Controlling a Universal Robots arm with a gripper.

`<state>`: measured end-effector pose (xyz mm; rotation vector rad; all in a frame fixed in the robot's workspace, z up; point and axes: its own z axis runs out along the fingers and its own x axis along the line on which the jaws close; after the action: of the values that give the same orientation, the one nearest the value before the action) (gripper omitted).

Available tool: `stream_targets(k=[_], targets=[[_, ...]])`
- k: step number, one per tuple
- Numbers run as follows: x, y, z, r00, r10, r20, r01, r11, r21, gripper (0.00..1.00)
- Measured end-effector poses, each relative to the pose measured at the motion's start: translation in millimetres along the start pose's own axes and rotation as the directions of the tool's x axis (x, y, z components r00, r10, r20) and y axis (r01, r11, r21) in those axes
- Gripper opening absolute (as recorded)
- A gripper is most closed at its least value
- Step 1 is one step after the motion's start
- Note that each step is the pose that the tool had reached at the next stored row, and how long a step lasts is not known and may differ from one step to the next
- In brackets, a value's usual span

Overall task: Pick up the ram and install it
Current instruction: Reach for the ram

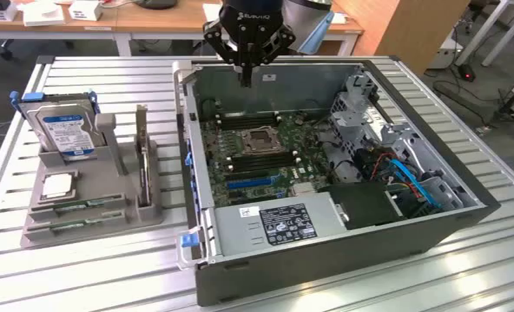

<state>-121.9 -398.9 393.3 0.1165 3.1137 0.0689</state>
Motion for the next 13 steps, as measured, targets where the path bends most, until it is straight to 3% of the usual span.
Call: stream_targets(k=[13], targets=[[0.0, 0.0, 0.0, 1.0000, 0.000, 0.0000, 0.000, 1.0000, 0.0000, 0.09]])
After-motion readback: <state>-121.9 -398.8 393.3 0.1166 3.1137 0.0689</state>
